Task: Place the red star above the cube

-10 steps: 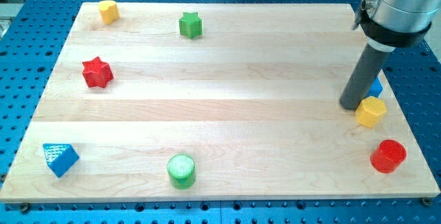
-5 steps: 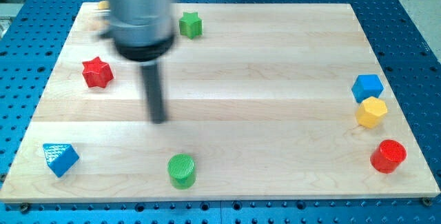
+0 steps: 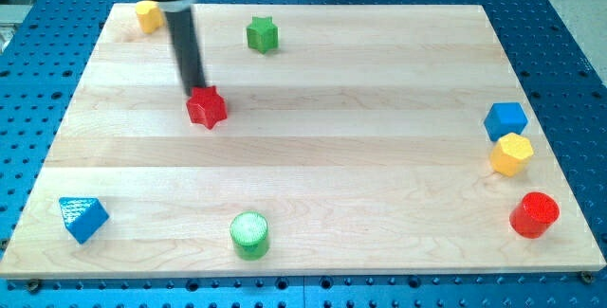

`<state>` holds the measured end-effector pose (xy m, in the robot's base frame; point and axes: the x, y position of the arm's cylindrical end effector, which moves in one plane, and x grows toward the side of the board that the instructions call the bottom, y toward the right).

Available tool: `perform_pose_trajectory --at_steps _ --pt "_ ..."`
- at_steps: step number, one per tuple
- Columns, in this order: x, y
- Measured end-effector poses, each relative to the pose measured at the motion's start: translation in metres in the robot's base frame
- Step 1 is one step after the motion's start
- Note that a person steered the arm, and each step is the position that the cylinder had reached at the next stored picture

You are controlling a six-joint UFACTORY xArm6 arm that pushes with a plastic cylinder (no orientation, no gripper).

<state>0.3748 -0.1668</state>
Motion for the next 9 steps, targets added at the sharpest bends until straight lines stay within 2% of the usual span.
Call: perform_pose_trajectory --at_steps 1,2,3,4,5,6,7,8,9 --pt "0.061 -0.003" --pt "0.042 0.059" --pt "0.016 0.091" --pt "0.006 0.058" --pt "-0.051 0.169" --pt "-0.052 0.235" --pt "-0.045 0.127" --pt "0.006 0.095" --pt "0.004 0.187"
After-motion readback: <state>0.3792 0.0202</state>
